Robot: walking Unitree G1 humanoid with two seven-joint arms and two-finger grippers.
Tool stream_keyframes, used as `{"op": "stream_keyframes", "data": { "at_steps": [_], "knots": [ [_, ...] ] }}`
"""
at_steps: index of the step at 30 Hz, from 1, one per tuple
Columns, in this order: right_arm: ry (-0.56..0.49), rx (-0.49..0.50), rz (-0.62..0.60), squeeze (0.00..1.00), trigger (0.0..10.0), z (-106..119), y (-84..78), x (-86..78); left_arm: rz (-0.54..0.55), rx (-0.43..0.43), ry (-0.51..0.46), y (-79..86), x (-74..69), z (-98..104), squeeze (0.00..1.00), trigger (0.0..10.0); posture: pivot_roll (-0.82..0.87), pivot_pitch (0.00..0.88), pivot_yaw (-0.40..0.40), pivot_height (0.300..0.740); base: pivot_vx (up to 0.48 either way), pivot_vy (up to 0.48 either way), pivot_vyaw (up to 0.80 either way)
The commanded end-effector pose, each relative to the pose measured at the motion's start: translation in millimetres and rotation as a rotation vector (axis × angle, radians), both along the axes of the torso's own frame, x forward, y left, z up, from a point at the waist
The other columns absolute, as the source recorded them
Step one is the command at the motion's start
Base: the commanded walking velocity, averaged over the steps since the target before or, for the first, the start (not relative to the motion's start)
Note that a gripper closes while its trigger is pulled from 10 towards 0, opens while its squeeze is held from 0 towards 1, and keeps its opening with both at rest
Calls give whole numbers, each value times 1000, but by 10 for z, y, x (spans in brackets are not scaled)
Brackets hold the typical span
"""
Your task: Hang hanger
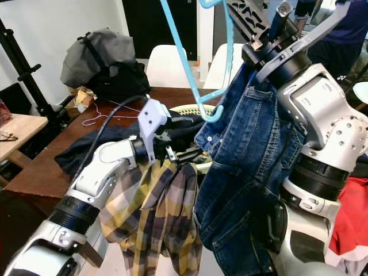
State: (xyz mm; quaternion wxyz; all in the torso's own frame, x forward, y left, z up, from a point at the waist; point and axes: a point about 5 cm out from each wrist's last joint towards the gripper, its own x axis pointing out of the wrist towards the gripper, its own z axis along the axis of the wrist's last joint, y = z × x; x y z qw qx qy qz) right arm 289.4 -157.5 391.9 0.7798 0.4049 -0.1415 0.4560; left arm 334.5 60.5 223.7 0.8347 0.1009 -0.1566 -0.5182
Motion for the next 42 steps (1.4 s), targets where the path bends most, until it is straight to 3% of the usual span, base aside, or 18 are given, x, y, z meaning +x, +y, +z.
{"op": "stream_keyframes", "data": {
  "at_steps": [1, 4, 6, 11, 13, 15, 20, 22, 27, 33, 37, 42],
  "knots": [
    [-61, -8, 47, 0, 10000, 75, 79, -96, -31, 21, -14, -57, 11, 16, 0, 10000, -194, 0, 1, 740, 0, 0, 0],
    [-64, -11, 53, 0, 10000, 74, 103, -111, -57, 15, -10, -98, 19, 28, 0, 10000, -195, 0, 2, 740, 0, 0, 0],
    [-64, -15, 54, 0, 10000, 70, 125, -125, -148, -26, 14, -166, -42, 62, 0, 10000, -198, 0, 4, 740, 0, 0, 0],
    [-63, -17, 53, 0, 10000, 67, 138, -134, -234, -62, 31, -221, -116, 97, 0, 10000, -200, 0, 5, 740, 0, 0, 0],
    [-60, -23, 47, 0, 10000, 57, 149, -137, -371, -63, 72, -275, -264, 92, 0, 10000, -201, 0, 8, 740, 0, 0, 0],
    [-60, -24, 46, 0, 10000, 56, 151, -138, -390, -64, 77, -281, -284, 91, 0, 10000, -201, 0, 8, 740, 0, 0, 0],
    [-58, -29, 41, 0, 10000, 48, 154, -142, -416, -75, 88, -271, -318, 92, 0, 10000, -198, 0, 6, 740, 0, 0, 0],
    [-54, -31, 37, 0, 10000, 38, 157, -136, -489, -96, 113, -210, -426, 124, 0, 10000, -194, 0, 4, 740, 0, 0, 0],
    [-47, -34, 30, 0, 10000, 25, 157, -128, -541, -114, 142, -126, -534, 143, 0, 10000, -189, 0, 1, 740, 0, 0, 0],
    [-43, -37, 28, 0, 10000, 12, 160, -123, -516, -162, 145, -103, -545, 193, 0, 10000, -186, 0, 1, 740, 0, 0, 0],
    [-49, -46, 33, 0, 10000, 5, 175, -128, -261, -161, 102, -81, -301, 200, 0, 10000, -190, 0, 3, 740, 0, 0, 0],
    [-55, -50, 35, 0, 10000, 6, 181, -134, -157, -174, 112, -61, -203, 220, 0, 10000, -191, 0, 5, 740, 0, 0, 0]
  ]
}}
